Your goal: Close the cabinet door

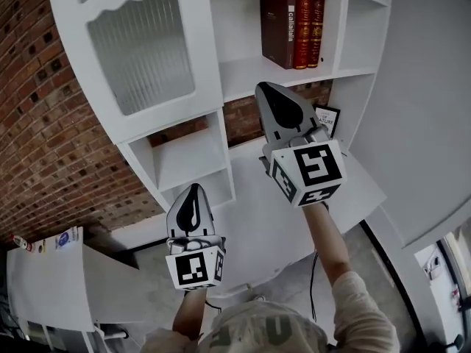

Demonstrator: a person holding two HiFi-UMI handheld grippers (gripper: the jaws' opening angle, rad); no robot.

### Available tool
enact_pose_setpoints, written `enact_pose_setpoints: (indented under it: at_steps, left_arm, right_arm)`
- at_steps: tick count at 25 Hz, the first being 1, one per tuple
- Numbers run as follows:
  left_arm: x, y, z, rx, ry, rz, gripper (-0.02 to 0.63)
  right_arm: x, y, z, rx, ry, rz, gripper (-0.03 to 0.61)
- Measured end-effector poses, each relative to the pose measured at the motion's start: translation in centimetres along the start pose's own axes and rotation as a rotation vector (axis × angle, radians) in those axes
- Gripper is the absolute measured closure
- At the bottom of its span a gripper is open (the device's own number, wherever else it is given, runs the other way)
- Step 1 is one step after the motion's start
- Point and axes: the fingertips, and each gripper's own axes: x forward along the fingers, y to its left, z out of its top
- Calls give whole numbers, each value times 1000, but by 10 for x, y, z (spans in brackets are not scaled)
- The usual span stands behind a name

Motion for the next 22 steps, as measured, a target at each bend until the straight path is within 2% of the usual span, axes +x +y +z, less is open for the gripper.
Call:
enact_pose_setpoints:
  at_steps: [4,6,15,22]
  left_arm:
    - [6,-19,2,2,-4,-49,600]
    - [7,-27,2,-2,-4,-68,600]
    - [13,-63,4,-44,-24,-142,601]
    - [10,-88,-15,-81,24,-194,601]
  right_arm:
    - [-49,-31,6,-111,-8,-114,561]
    - [-72,-41,5,-132,-2,-152,561]
    - [-155,-50,-43,-59,125,-257,561]
    - [-213,-48,-96,37,225,-315,561]
